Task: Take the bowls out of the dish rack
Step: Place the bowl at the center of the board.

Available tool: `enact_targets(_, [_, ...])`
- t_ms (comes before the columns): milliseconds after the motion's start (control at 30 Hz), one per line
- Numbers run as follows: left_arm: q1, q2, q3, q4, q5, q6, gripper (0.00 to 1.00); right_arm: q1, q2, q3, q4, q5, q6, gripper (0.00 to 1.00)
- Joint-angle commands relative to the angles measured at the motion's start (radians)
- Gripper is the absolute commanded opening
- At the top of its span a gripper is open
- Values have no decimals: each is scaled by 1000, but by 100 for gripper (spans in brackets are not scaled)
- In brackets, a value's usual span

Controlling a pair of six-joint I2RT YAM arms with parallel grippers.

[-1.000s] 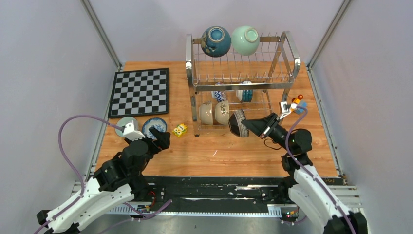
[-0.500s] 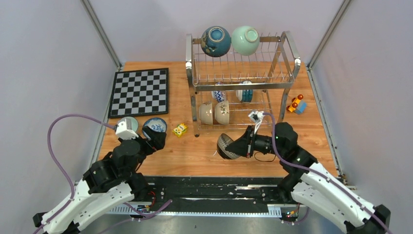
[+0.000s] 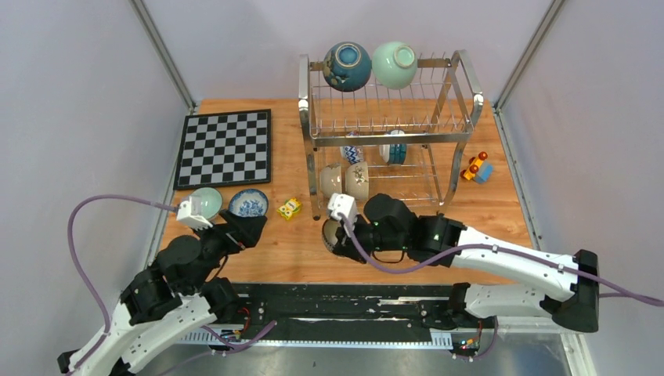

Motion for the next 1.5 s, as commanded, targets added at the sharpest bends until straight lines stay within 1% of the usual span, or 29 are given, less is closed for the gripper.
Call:
enact_targets(0, [-6, -122, -26, 71, 14, 71, 100, 123, 24, 78, -83, 201, -207, 0])
enact_targets(133, [-7, -180, -62, 110, 91, 112, 100, 200, 17, 69, -114, 317, -291, 0])
enact_targets(233, [-7, -139, -53, 101, 145, 140, 100, 262, -3, 55, -138, 400, -357, 0])
enact_targets(400, [-7, 9, 9, 82, 219, 218, 100, 376, -31, 14, -152, 527, -452, 0])
enact_targets(567, [-7, 182, 52, 120, 390, 284, 100, 481, -21, -17, -159, 626, -534, 0])
enact_targets(633, [-6, 271, 74, 121, 470, 283, 100, 496, -6, -21, -165, 627, -548, 0])
enact_targets(700, [-7, 364, 98, 110, 511, 280, 100, 509, 11, -27, -168, 624, -563, 0])
enact_targets(767, [-7, 402, 106, 121, 532, 274, 100, 516, 24, -34, -168, 615, -573, 0])
enact_targets(833, [-14, 407, 102, 153, 537, 265, 99, 521, 35, -38, -168, 606, -576, 0])
enact_targets(933, [-55, 433, 121, 146, 507, 262, 94, 525, 41, -46, -163, 590, -578, 0])
enact_targets(1000, [-121, 473, 147, 120, 450, 260, 92, 527, 40, -52, -156, 574, -576, 0])
enact_targets(1100, [-247, 540, 183, 85, 320, 250, 92, 527, 42, -54, -147, 559, -577, 0])
enact_targets(1167, [-296, 576, 194, 79, 266, 236, 92, 528, 46, -55, -147, 552, -572, 0])
enact_targets(1367, [-309, 614, 175, 112, 239, 218, 93, 550, 48, -55, -153, 540, -539, 0])
enact_targets(1467, [-309, 652, 197, 119, 246, 231, 93, 561, 39, -65, -157, 541, -528, 0])
